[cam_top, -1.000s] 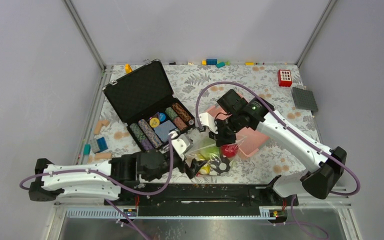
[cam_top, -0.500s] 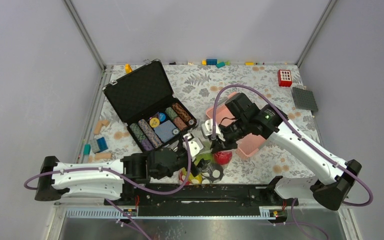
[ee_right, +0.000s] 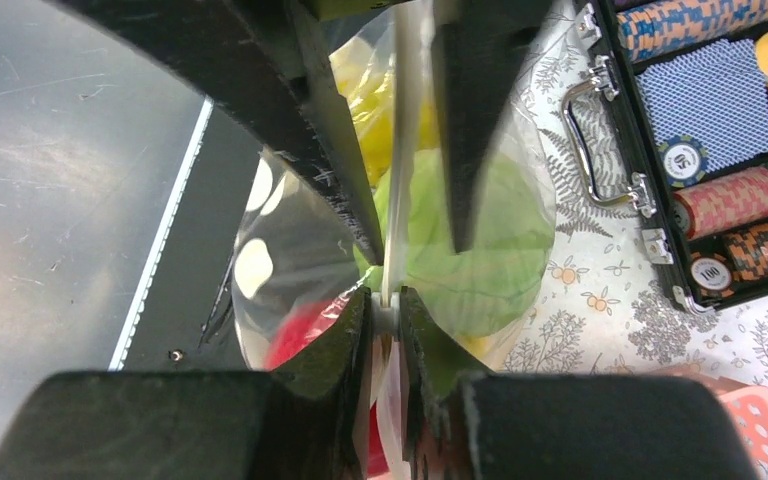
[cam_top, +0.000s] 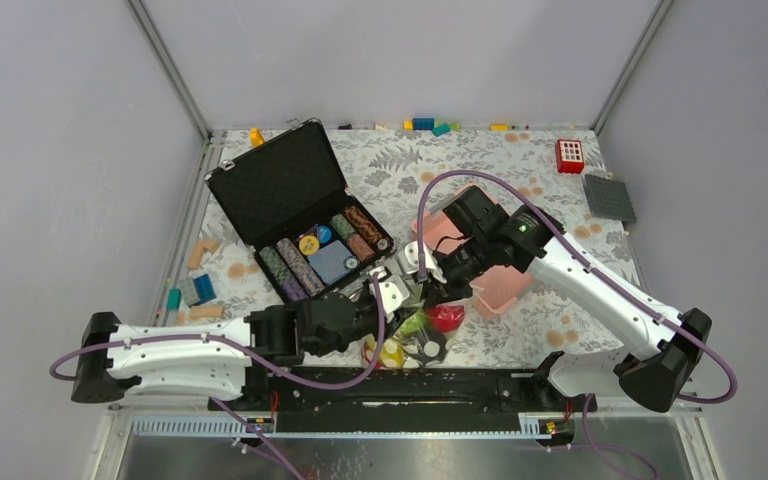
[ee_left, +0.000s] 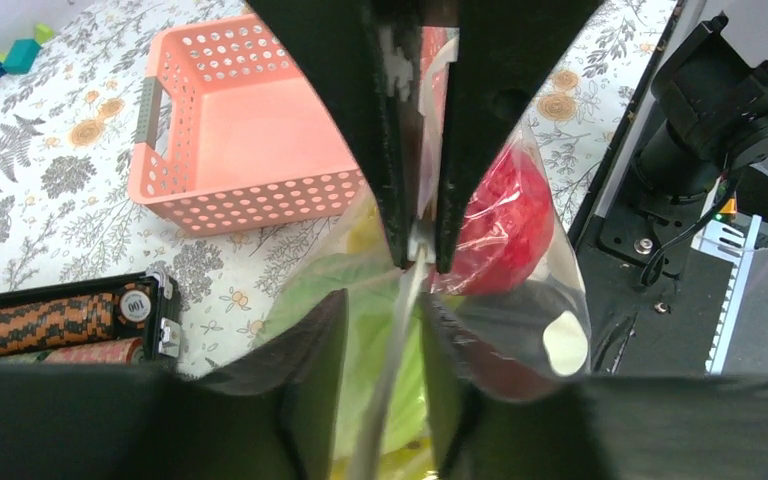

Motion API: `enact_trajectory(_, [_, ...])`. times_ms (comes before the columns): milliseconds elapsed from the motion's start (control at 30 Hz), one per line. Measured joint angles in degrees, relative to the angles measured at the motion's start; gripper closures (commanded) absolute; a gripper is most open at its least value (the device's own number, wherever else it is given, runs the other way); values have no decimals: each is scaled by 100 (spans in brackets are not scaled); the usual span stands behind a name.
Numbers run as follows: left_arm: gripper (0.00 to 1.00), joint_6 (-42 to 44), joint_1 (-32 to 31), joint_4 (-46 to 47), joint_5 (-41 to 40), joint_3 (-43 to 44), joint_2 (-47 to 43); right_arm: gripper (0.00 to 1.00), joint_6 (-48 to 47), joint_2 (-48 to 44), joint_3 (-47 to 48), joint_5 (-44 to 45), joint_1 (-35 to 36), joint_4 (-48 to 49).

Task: Place the food in the zip-top bag and seal the zipper
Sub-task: Zip the zipper food storage bag at the center of the board.

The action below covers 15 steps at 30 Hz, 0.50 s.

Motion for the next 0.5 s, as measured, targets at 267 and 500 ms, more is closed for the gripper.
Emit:
enact_trajectory(267, [100,227,-4,186,-2,68,317,100,111,20,28,310,-42,4])
enact_trajectory(500, [100,-26,-7,562,-380,-262,164,100,328,39,28,743,26,299])
